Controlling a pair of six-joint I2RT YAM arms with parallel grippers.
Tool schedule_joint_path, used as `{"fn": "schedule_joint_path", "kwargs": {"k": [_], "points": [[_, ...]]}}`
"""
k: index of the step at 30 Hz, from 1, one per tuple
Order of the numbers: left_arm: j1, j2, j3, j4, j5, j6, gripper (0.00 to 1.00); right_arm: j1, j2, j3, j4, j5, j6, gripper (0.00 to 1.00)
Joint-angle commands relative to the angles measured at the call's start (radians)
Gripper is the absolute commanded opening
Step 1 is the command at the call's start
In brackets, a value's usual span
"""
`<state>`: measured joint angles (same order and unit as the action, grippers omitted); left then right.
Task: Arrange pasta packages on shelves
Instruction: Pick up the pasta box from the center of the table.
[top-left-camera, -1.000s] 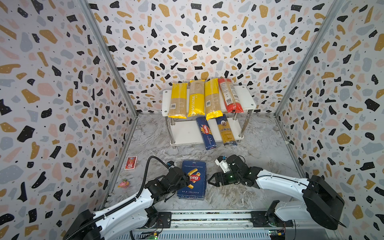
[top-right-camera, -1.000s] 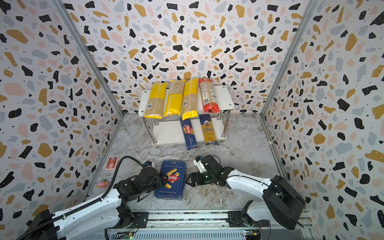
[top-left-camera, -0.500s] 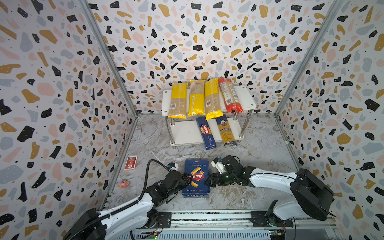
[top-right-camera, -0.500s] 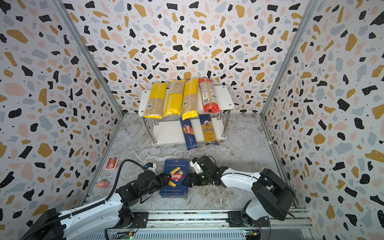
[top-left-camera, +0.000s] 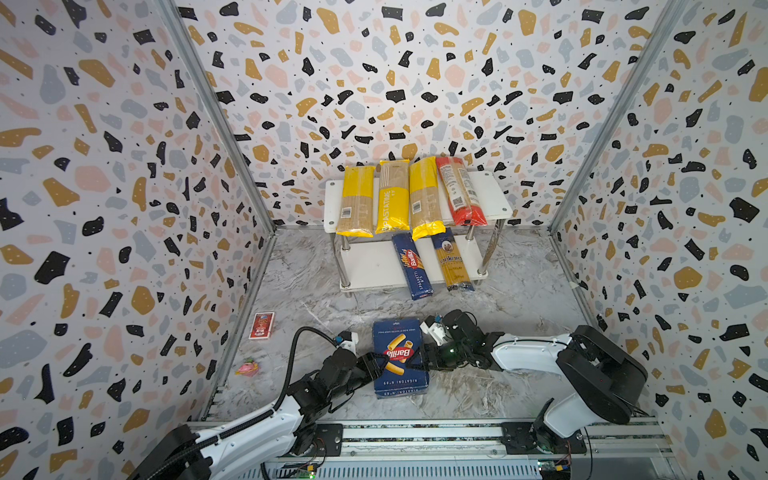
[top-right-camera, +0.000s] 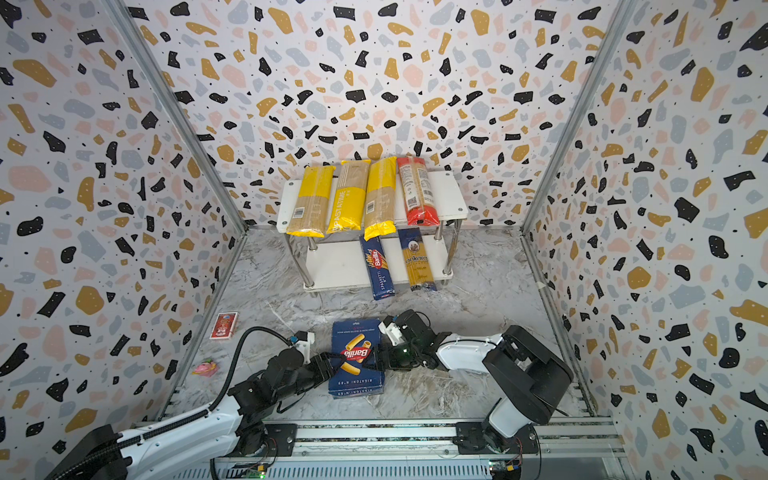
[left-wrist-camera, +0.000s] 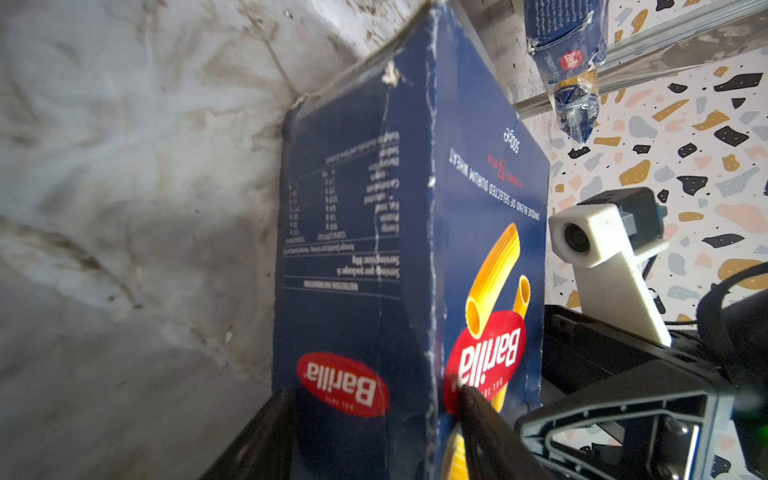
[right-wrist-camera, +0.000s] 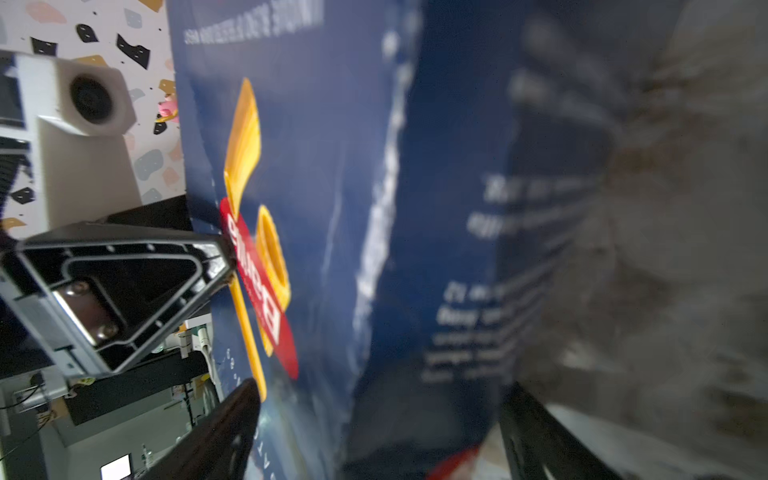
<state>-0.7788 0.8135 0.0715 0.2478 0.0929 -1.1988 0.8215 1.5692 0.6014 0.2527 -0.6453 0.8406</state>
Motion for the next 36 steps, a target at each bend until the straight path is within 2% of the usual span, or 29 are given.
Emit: {"fn": "schedule_joint_path", "kwargs": {"k": [1, 9, 16, 21, 25, 34, 36], "points": [[-0.011, 0.012, -0.025, -0.004, 0.126, -0.019, 0.63, 0.015, 0.034, -0.006, 0.099, -0.08, 0.034, 0.89], [-0.011, 0.063, -0.021, 0.078, 0.153, -0.003, 0.65, 0.052, 0.035, 0.041, 0.092, -0.091, 0.034, 0.89], [-0.011, 0.082, -0.039, 0.129, 0.182, 0.003, 0.64, 0.076, 0.006, 0.025, 0.219, -0.162, 0.077, 0.88], [-0.011, 0.023, -0.042, 0.137, 0.201, 0.013, 0.63, 0.077, -0.023, 0.022, 0.26, -0.197, 0.081, 0.87], [-0.011, -0.044, -0.019, 0.099, 0.216, 0.032, 0.62, 0.079, -0.013, 0.073, 0.062, -0.087, -0.008, 0.87], [-0.011, -0.176, 0.02, 0.053, 0.248, 0.049, 0.61, 0.076, -0.025, 0.046, 0.092, -0.089, 0.012, 0.87], [-0.011, -0.184, 0.022, 0.052, 0.249, 0.045, 0.61, 0.074, -0.015, 0.046, 0.105, -0.106, 0.013, 0.84]]}}
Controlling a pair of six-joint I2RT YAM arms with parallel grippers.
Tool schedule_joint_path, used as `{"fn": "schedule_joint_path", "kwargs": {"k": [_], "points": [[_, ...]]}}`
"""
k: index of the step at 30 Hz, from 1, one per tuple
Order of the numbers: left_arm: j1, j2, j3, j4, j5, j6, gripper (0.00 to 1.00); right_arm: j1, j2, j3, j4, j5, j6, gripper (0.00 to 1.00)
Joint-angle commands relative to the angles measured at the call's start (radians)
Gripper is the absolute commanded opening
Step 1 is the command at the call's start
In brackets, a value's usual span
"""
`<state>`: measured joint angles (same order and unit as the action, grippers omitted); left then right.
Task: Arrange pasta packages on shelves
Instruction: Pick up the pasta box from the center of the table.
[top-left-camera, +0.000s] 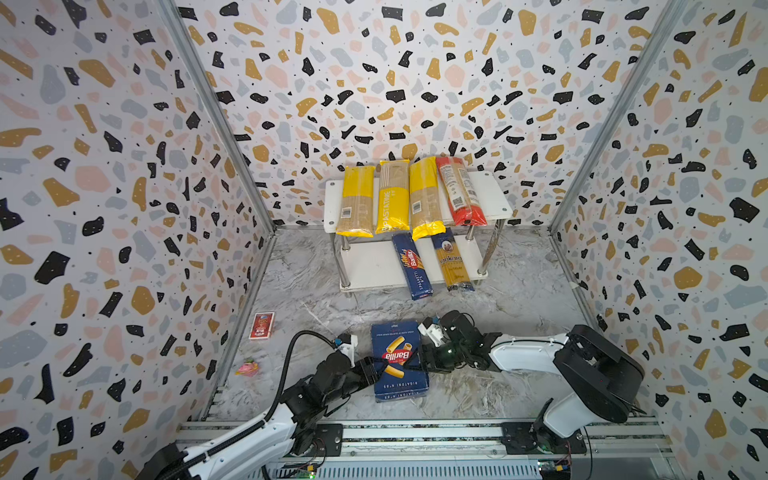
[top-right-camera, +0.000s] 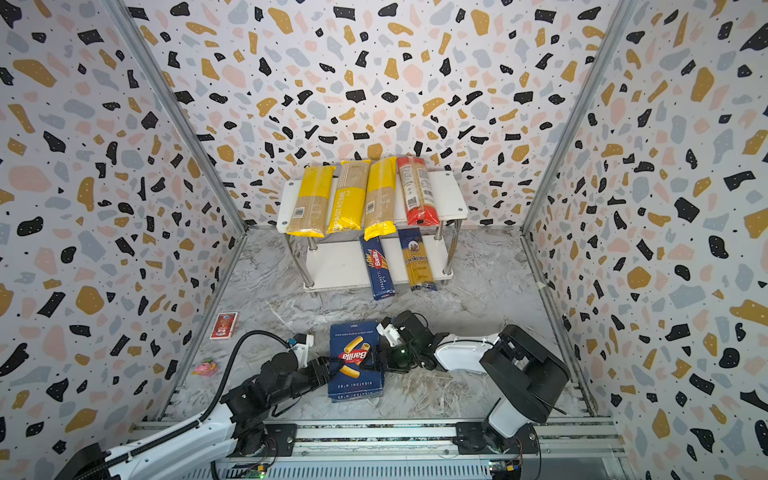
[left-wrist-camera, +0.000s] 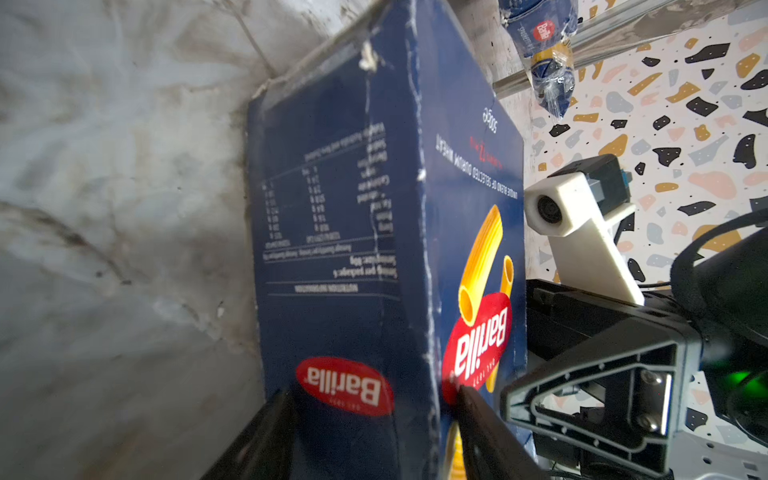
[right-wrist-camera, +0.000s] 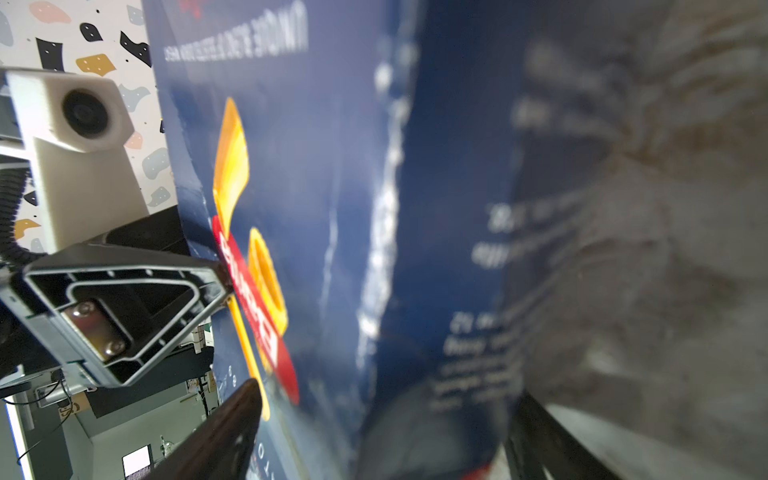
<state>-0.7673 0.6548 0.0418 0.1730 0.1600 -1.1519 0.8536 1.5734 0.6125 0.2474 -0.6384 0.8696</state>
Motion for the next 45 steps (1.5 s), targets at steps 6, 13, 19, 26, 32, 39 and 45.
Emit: {"fn": "schedule_joint_path", "kwargs": {"k": [6, 13, 19, 26, 32, 39, 45], "points": [[-0.022, -0.01, 0.052, 0.144, 0.196, -0.003, 0.71, 0.03, 0.049, -0.017, 0.33, -0.238, 0.097, 0.65], [-0.023, -0.009, 0.072, 0.156, 0.211, -0.003, 0.88, 0.03, 0.092, -0.033, 0.486, -0.317, 0.169, 0.61], [-0.024, 0.04, 0.066, 0.154, 0.22, 0.014, 0.95, 0.029, 0.057, -0.018, 0.475, -0.307, 0.154, 0.67], [-0.024, 0.109, 0.031, 0.26, 0.244, -0.003, 0.65, 0.032, -0.003, 0.017, 0.282, -0.228, 0.041, 0.8], [-0.023, 0.135, 0.017, 0.37, 0.281, -0.034, 0.59, 0.036, 0.025, 0.014, 0.317, -0.23, 0.062, 0.83], [-0.024, 0.116, 0.001, 0.444, 0.303, -0.062, 0.58, 0.04, 0.067, 0.007, 0.409, -0.239, 0.132, 0.86], [-0.024, 0.111, 0.027, 0.455, 0.306, -0.061, 0.59, 0.059, 0.081, 0.024, 0.433, -0.234, 0.153, 0.88]]}}
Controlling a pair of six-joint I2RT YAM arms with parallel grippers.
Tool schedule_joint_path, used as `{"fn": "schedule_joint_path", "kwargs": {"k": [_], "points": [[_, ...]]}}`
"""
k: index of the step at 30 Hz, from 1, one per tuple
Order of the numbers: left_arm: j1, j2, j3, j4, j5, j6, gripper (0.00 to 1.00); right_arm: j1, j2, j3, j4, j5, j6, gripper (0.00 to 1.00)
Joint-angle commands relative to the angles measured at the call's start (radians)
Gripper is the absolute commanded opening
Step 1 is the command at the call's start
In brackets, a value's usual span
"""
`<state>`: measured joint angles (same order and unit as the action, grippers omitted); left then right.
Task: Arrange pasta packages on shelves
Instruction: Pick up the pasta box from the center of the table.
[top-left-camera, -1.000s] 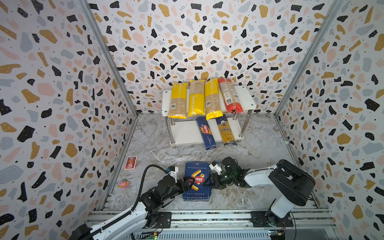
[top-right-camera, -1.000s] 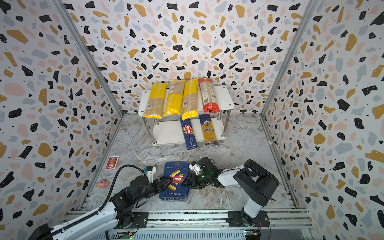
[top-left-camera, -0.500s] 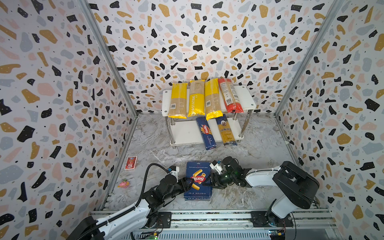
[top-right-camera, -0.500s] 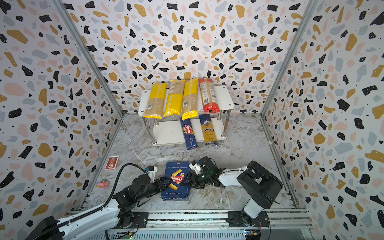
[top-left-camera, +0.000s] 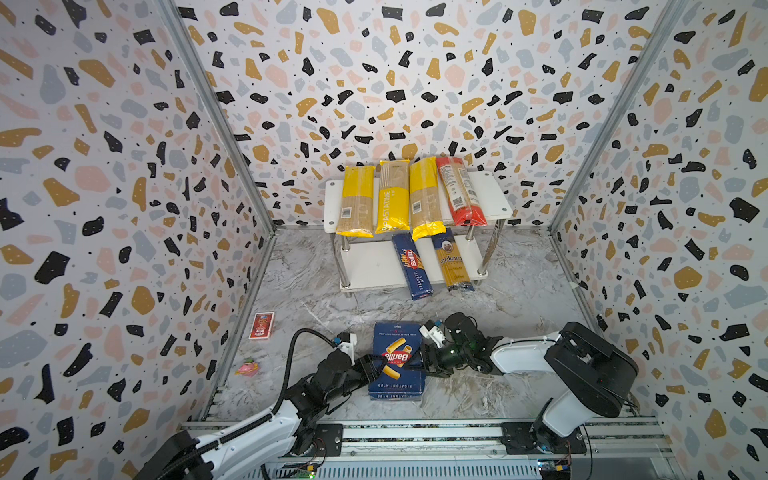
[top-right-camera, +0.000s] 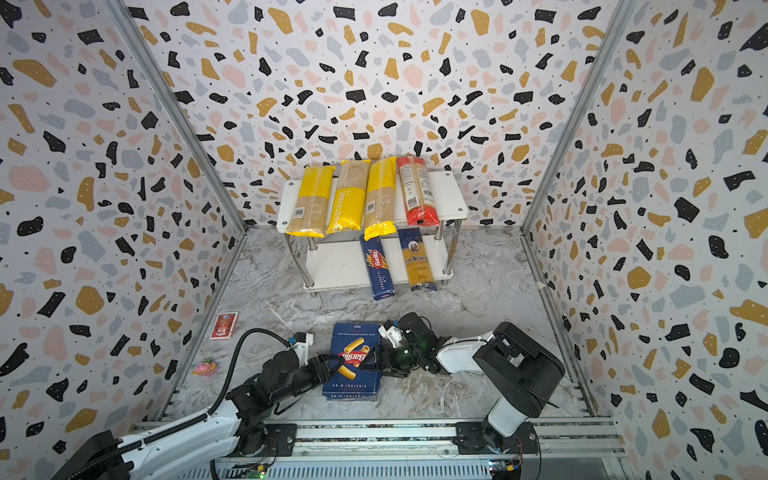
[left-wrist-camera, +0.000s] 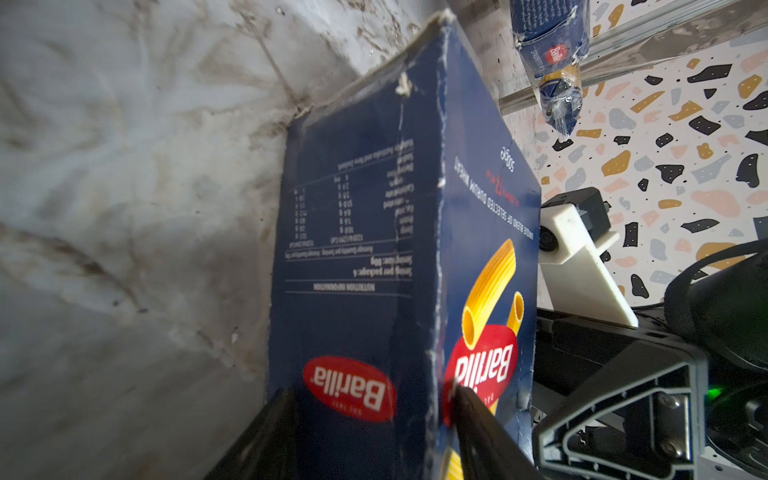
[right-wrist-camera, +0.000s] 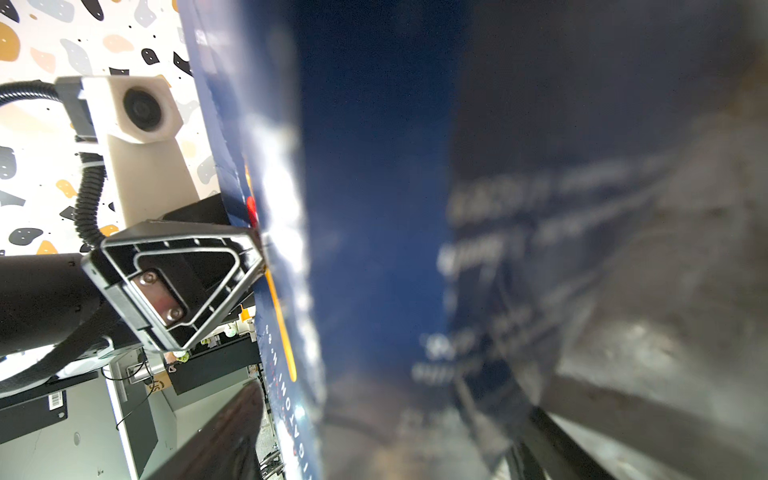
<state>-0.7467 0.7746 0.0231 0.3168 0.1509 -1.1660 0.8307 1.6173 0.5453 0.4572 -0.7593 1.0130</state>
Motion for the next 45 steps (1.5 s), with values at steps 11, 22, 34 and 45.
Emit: {"fn": "schedule_joint_path", "kwargs": {"k": [11, 22, 34, 45], "points": [[-0.046, 0.05, 0.105, 0.347, 0.353, -0.021, 0.61, 0.14, -0.01, 0.177, 0.069, -0.006, -0.115, 0.87], [-0.046, 0.044, 0.116, 0.332, 0.362, 0.007, 0.77, 0.14, 0.097, 0.179, 0.207, -0.103, -0.049, 0.72], [-0.046, -0.028, 0.127, 0.151, 0.303, 0.063, 0.99, 0.051, 0.13, 0.045, 0.598, -0.263, 0.169, 0.56], [-0.046, -0.063, 0.095, 0.12, 0.265, 0.061, 0.99, 0.045, 0.08, 0.035, 0.58, -0.267, 0.152, 0.55]]}}
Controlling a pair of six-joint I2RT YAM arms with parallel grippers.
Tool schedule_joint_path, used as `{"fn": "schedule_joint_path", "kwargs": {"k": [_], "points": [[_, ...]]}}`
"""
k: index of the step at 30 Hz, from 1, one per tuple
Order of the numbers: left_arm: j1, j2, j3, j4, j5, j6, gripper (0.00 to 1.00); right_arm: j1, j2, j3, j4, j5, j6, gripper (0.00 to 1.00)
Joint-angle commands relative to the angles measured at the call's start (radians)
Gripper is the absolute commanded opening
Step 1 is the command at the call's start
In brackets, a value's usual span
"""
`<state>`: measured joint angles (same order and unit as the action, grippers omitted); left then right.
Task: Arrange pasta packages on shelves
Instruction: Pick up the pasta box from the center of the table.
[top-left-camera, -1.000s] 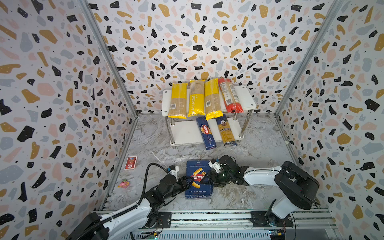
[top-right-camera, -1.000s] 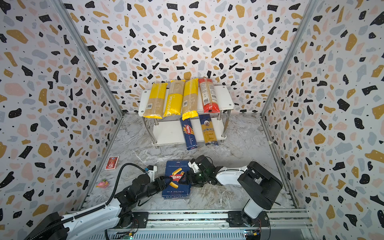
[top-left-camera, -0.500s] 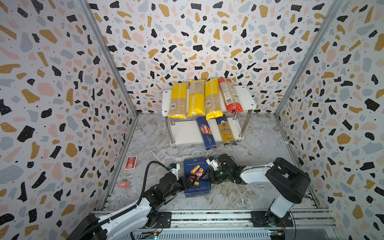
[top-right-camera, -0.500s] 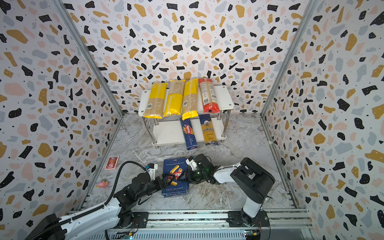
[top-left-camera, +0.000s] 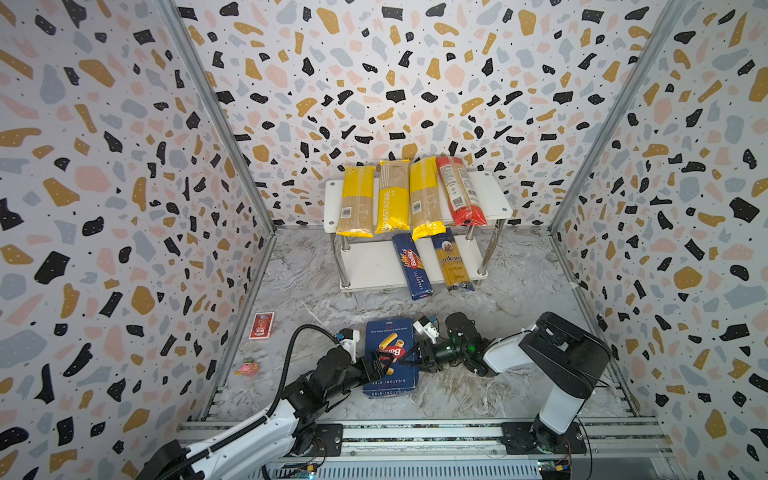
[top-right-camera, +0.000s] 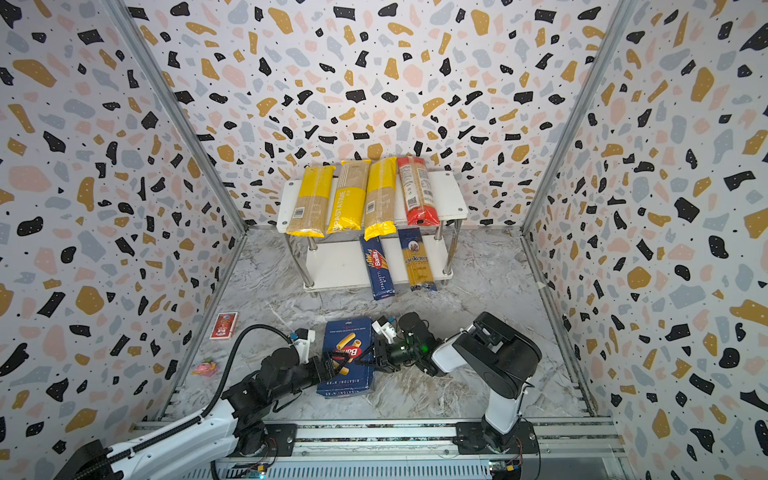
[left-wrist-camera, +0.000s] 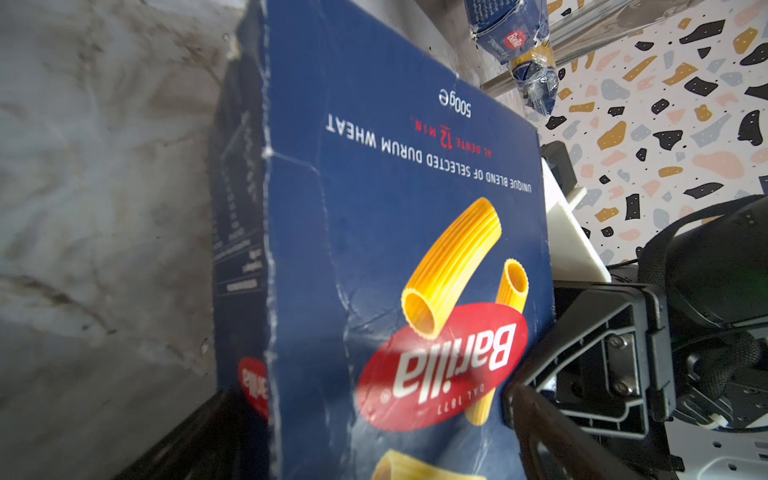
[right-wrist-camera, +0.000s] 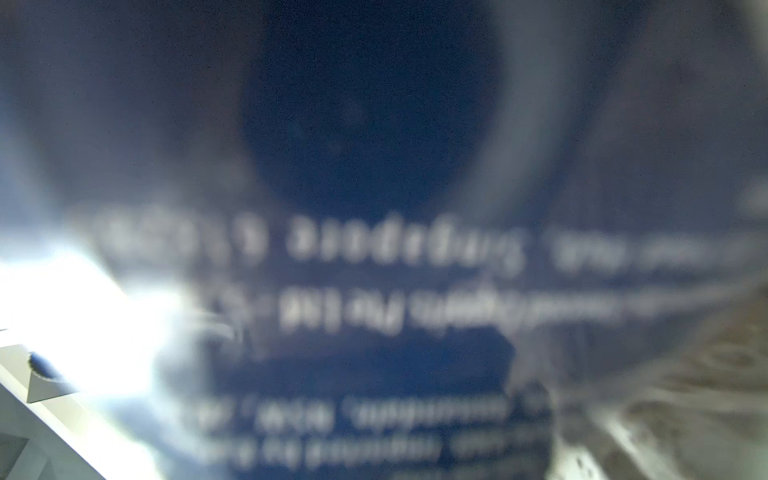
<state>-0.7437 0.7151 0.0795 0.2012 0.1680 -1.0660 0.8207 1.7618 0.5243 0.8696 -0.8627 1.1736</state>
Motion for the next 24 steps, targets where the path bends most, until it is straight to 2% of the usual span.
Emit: {"fn": "schedule_joint_path", "kwargs": {"k": [1, 4, 8, 14, 18, 21, 24], "points": [[-0.049, 0.009, 0.028, 0.27, 0.253, -0.053, 0.98, 0.059, -0.069, 0.065, 0.141, -0.161, -0.025, 0.57], [-0.049, 0.057, 0.014, 0.361, 0.276, -0.08, 0.92, 0.074, -0.083, 0.103, 0.026, -0.142, -0.099, 0.62], [-0.048, 0.106, 0.013, 0.422, 0.299, -0.082, 0.89, 0.099, -0.08, 0.139, -0.025, -0.133, -0.127, 0.67], [-0.049, 0.103, 0.022, 0.423, 0.311, -0.072, 0.88, 0.109, -0.055, 0.166, -0.081, -0.111, -0.15, 0.67], [-0.049, 0.055, 0.034, 0.328, 0.288, -0.047, 0.89, 0.107, -0.062, 0.165, -0.116, -0.098, -0.161, 0.62], [-0.049, -0.008, 0.038, 0.254, 0.264, -0.039, 0.94, 0.097, -0.069, 0.154, -0.132, -0.101, -0.165, 0.52], [-0.048, -0.09, 0.063, 0.134, 0.226, -0.014, 1.0, 0.085, -0.092, 0.123, -0.101, -0.102, -0.142, 0.47]]}}
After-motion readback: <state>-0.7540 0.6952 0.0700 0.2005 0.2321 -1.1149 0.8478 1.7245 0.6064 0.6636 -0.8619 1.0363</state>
